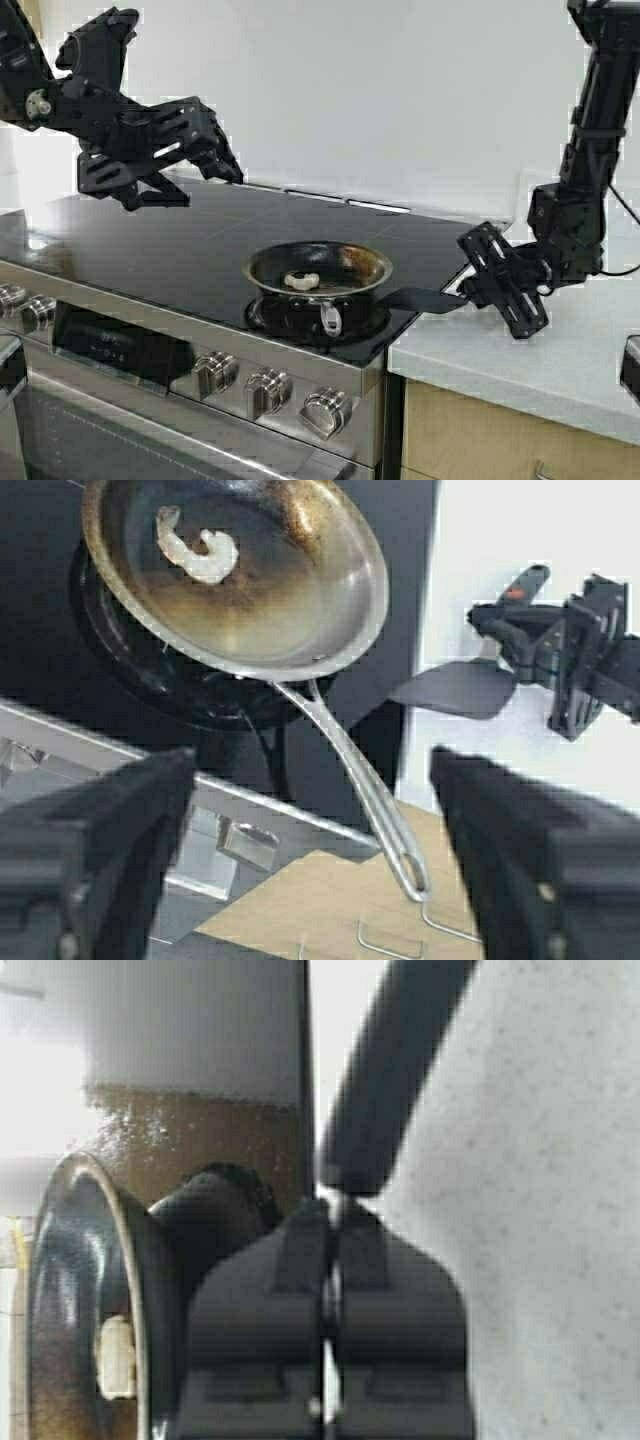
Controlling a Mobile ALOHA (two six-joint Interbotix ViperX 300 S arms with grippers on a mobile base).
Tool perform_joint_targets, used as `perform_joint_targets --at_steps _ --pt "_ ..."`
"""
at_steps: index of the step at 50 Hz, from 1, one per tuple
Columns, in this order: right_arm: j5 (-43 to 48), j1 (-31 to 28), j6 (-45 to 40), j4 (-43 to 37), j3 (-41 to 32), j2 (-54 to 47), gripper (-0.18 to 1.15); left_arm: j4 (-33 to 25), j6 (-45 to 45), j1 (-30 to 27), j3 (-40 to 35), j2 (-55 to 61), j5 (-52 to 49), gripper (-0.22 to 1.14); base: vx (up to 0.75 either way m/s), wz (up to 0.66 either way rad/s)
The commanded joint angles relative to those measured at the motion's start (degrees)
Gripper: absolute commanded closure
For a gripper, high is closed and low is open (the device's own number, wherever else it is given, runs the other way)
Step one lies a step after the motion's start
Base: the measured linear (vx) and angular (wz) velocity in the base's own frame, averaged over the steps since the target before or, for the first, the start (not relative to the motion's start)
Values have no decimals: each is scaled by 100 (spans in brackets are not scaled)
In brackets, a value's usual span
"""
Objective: Add oil to the pan and cook the shrimp and serve it
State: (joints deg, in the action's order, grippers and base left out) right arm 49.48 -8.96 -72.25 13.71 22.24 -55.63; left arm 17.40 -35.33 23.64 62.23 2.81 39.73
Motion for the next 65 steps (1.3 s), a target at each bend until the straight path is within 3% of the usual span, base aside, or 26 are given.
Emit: perform_joint_targets --at_steps 1,13,35,51,65 --pt "114 -35 -9 -9 316 308 90 9 9 9 -79 -44 26 -10 0 0" --pt "237 -35 70 -62 879 923 90 9 -18 9 -97 62 26 -10 0 0" --pt "229 -70 1116 -281 1846 2268 90 9 -70 9 -141 519 264 -10 0 0" --pt "193 -237 1441 -387 2426 3015 90 9 -554 9 -404 1538 1011 -10 0 0" --pt "193 -237 1547 -580 2663 3568 90 18 -1046 9 -1107 2760 1784 -10 0 0"
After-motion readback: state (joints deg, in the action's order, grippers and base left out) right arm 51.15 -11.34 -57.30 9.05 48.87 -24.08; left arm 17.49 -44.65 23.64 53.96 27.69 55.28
